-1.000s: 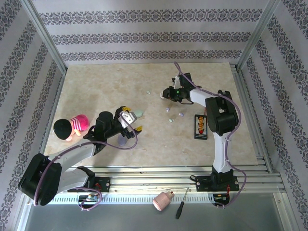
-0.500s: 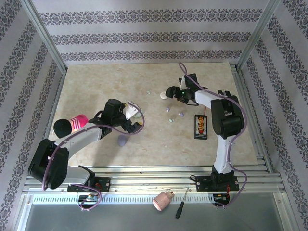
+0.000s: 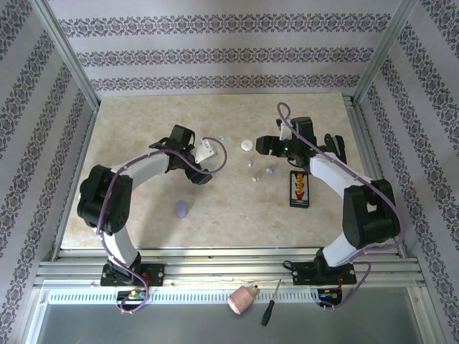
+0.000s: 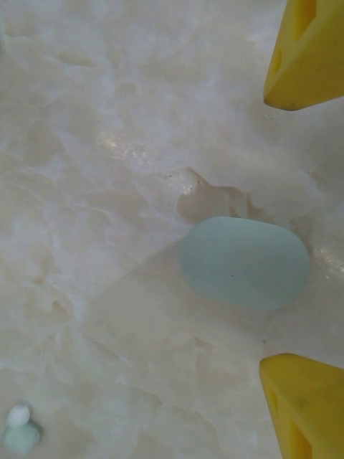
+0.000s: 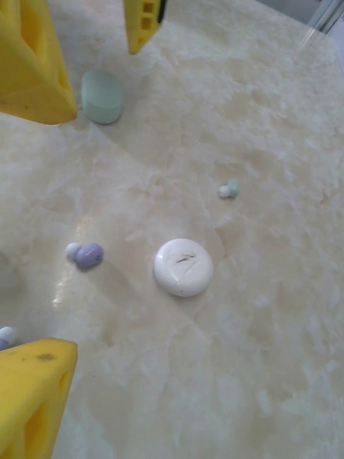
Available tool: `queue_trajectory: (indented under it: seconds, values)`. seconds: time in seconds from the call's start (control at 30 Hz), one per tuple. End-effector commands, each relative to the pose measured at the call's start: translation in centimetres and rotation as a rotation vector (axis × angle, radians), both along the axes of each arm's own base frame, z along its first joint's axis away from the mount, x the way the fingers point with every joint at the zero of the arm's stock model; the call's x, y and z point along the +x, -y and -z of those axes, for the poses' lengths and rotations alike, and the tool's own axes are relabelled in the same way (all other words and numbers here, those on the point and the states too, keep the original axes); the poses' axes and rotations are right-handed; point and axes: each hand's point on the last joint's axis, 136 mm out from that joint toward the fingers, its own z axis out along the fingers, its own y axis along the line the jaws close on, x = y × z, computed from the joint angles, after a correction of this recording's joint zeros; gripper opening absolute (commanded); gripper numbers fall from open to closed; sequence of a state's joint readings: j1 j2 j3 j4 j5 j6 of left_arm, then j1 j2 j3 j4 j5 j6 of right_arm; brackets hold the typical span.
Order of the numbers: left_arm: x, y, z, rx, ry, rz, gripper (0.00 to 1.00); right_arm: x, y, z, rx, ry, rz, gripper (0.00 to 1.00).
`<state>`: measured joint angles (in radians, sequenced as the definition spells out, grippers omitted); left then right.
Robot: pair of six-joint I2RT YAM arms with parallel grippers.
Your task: Insert the wireless bluetooth earbuds into the charging case
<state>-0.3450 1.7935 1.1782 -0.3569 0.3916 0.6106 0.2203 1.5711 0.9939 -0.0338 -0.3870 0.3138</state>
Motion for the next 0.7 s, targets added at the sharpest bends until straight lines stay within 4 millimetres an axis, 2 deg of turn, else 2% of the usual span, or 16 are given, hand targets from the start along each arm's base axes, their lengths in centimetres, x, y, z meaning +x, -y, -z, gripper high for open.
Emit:
queue_trajectory:
  seconds: [0.0, 0.2, 0.37, 0.53, 0.6, 0.67]
  values:
    - [-1.3, -0.6, 1.4, 0.066, -0.094, 0.07, 0.82, -0.9, 0.1, -0.4, -0.039, 0.039, -0.024, 0.78]
    - [-0.8, -0.1, 2.2, 0.063, -0.121, 0.096, 0.72, -1.4, 0.4, 0.1, -0.054, 0.031, -0.024, 0.78]
    - [-0.7, -0.4, 3.3, 0.092, -0.149, 0.106, 0.68, -1.6, 0.5, 0.4, -0.058, 0.027, -0.026, 0.78]
    - [-0.5, -0.3, 4.1, 0.102, -0.167, 0.117, 0.54, -1.7, 0.6, 0.6, -0.063, 0.024, -0.025, 0.78]
    - [-0.5, -0.3, 4.4, 0.108, -0.18, 0.117, 0.53, -1.7, 0.6, 0.6, -0.06, 0.023, -0.027, 0.78]
    - [-0.6, -0.3, 4.7, 0.117, -0.19, 0.122, 0.57, -1.8, 0.5, 0.6, -0.057, 0.021, -0.029, 0.78]
